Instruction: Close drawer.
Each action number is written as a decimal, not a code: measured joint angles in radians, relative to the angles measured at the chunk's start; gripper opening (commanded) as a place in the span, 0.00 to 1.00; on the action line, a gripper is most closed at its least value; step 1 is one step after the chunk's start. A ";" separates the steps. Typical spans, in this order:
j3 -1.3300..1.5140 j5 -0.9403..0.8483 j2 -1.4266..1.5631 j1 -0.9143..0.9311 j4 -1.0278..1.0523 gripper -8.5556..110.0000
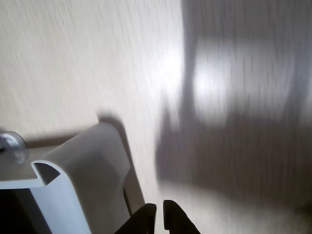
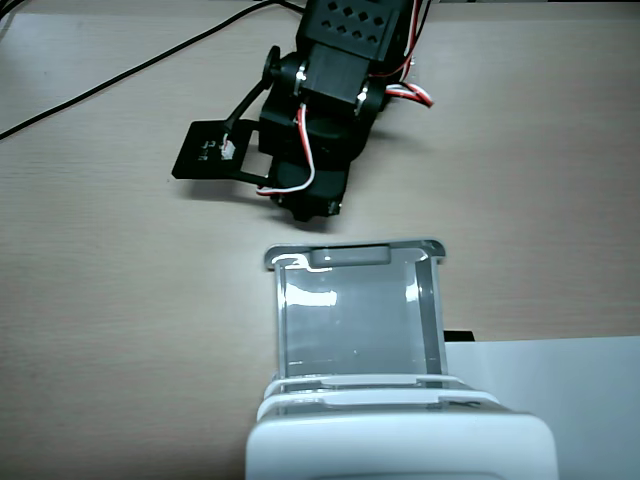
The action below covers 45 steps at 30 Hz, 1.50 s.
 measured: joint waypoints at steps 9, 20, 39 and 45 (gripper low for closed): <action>0.055 -0.008 -0.006 -0.044 -0.058 0.07; 0.074 -0.021 -0.064 -0.164 -0.166 0.07; 0.071 0.038 -0.244 -0.252 -0.331 0.07; -0.146 0.072 -0.472 -0.249 -0.379 0.07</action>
